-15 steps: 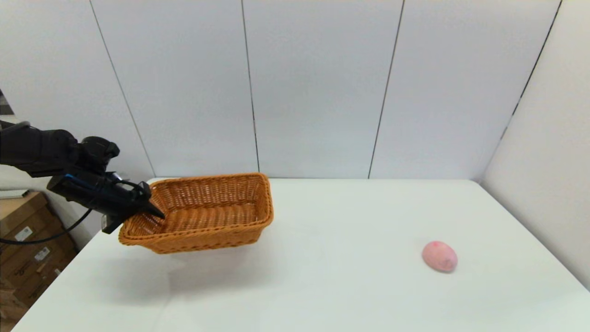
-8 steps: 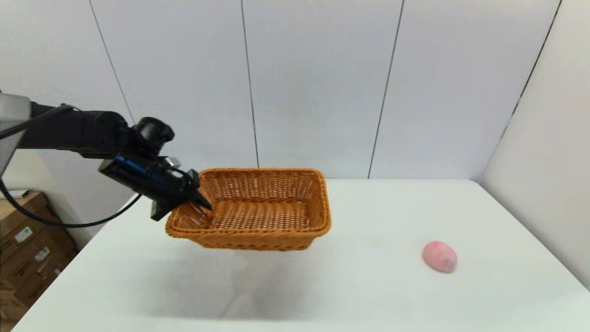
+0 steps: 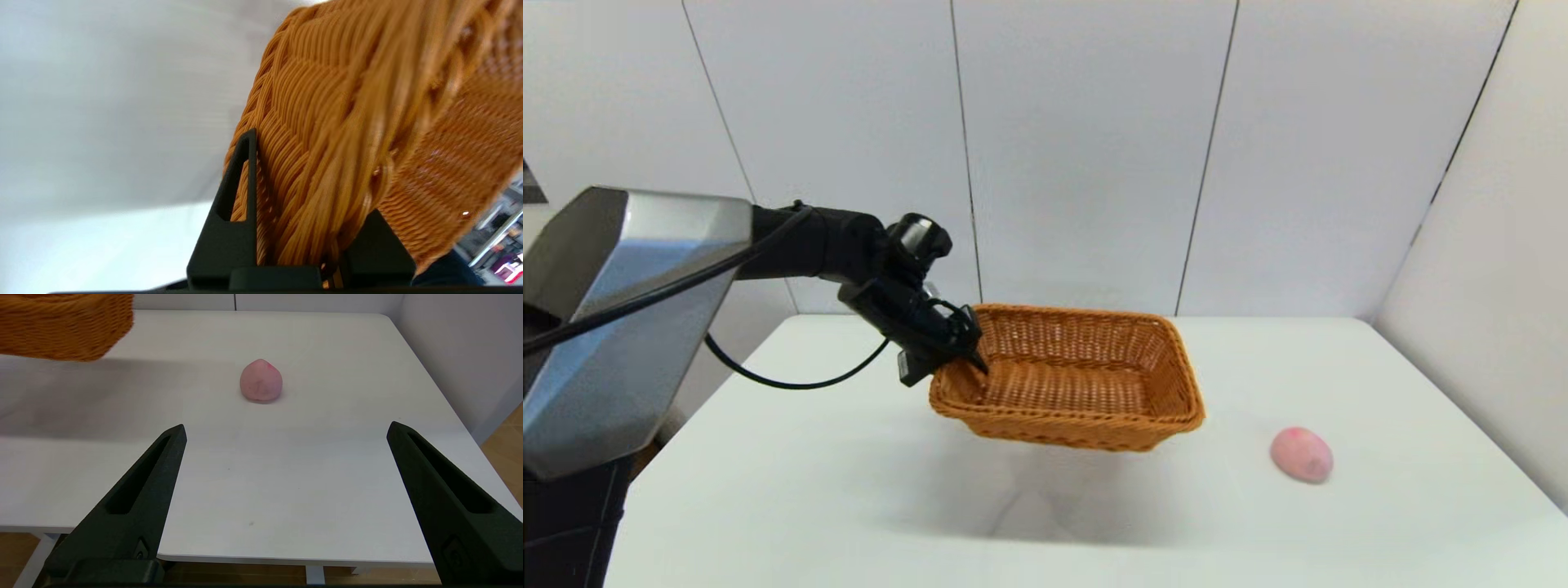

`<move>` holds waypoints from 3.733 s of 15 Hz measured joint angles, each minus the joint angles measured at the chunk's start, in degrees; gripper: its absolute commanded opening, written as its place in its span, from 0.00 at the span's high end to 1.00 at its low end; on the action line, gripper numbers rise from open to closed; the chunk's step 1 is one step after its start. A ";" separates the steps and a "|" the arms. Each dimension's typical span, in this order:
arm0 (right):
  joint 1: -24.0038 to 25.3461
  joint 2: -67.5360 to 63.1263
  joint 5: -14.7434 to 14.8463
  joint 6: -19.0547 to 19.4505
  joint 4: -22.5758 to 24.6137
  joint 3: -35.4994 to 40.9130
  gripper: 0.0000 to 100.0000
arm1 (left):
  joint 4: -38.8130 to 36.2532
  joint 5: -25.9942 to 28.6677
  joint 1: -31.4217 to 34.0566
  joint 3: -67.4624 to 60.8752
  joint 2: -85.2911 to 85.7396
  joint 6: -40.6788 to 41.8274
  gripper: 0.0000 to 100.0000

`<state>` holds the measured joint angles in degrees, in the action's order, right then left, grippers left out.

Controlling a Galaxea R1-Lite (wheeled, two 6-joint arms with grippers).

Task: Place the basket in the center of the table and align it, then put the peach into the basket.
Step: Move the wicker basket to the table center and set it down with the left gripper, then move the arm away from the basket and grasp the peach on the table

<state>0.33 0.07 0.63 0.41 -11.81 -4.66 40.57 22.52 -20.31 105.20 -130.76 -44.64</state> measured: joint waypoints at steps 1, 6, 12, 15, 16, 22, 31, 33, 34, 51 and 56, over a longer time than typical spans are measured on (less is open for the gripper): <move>-0.02 0.00 -0.04 0.02 0.02 0.00 0.00 | 0.00 -0.24 -0.80 0.72 -1.38 -0.39 1.00; -0.02 0.00 -0.12 0.07 -0.20 0.00 0.00 | -0.26 -1.05 -2.34 1.79 -6.53 -2.13 1.00; -0.02 0.00 -0.12 0.10 -0.22 0.00 0.00 | -0.13 -2.45 -3.50 2.32 -8.25 -2.05 0.00; -0.02 0.00 -0.20 0.10 -0.26 0.00 0.00 | -0.11 -2.60 -3.33 2.34 -8.13 -1.99 0.00; -0.02 0.00 -0.12 0.10 -0.23 0.00 0.00 | -0.11 -2.78 -3.34 2.43 -7.67 -1.80 0.00; 0.00 0.00 -0.11 0.10 -0.26 0.00 0.00 | 1.21 -2.93 0.69 2.49 0.46 -0.76 0.00; -0.02 0.00 -0.12 0.10 -0.01 -0.02 0.00 | 7.41 -3.10 19.02 -13.23 28.37 15.29 0.00; 0.00 0.00 0.05 0.00 -0.01 0.00 0.00 | 6.28 -3.17 20.55 -22.13 38.64 18.02 0.00; 0.00 0.00 0.10 -0.11 0.05 0.00 0.00 | 5.23 -3.34 20.99 -26.54 43.98 19.07 0.00; 0.00 0.00 0.00 -0.41 0.18 0.04 0.00 | -14.86 -23.56 21.16 -88.24 120.74 42.67 0.00; 0.00 0.00 0.21 -0.39 -0.12 0.04 0.00 | -31.04 -23.64 20.38 -99.89 128.56 47.06 0.00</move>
<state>0.33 0.07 0.84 0.02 -11.93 -4.62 9.53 -1.12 0.07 5.32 -2.19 2.41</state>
